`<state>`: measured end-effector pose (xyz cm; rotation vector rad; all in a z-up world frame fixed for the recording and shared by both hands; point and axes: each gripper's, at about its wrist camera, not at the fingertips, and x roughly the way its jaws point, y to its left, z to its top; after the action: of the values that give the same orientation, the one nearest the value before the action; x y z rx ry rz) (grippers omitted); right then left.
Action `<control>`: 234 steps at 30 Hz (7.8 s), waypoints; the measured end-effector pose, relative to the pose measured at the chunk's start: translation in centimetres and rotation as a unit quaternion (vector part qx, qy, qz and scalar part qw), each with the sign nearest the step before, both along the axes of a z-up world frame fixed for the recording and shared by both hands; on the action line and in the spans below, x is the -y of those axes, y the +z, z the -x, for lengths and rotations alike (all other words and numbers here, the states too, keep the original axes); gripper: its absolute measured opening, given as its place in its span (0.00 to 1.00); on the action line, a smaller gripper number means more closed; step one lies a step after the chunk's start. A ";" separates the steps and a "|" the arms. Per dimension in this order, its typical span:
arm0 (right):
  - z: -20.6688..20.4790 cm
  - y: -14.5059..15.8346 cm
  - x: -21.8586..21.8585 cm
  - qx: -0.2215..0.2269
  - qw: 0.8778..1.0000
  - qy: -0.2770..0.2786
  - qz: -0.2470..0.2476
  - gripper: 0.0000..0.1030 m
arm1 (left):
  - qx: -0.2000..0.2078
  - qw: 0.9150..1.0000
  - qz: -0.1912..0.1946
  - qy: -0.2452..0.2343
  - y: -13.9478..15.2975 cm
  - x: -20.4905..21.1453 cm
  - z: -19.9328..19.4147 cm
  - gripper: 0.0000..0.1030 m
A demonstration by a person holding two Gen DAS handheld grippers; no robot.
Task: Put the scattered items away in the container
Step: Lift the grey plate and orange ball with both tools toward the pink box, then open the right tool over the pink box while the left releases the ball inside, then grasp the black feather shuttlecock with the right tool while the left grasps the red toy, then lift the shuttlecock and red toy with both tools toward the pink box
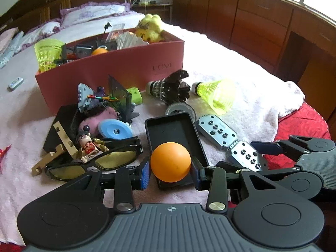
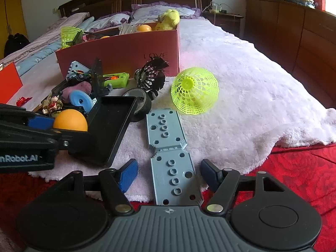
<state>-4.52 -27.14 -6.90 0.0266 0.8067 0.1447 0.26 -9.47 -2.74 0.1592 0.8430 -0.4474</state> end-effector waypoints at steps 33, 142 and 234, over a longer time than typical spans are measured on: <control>-1.3 0.5 -0.7 -0.018 1.000 -0.001 0.023 0.62 | 0.017 0.998 0.032 0.048 1.9 -3.6 -0.2 0.39; -4.4 5.6 -5.6 0.002 0.998 0.049 -0.032 0.82 | 0.041 0.993 -0.011 0.108 3.1 -10.3 -1.7 0.86; -1.3 3.5 -2.5 0.000 0.999 0.033 0.011 0.12 | -0.012 0.997 0.011 0.074 -1.2 -10.5 1.1 0.39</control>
<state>-3.24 -24.68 -3.38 -0.0207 0.8086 0.1985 -0.82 1.01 -3.89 0.0706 0.8667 -0.3201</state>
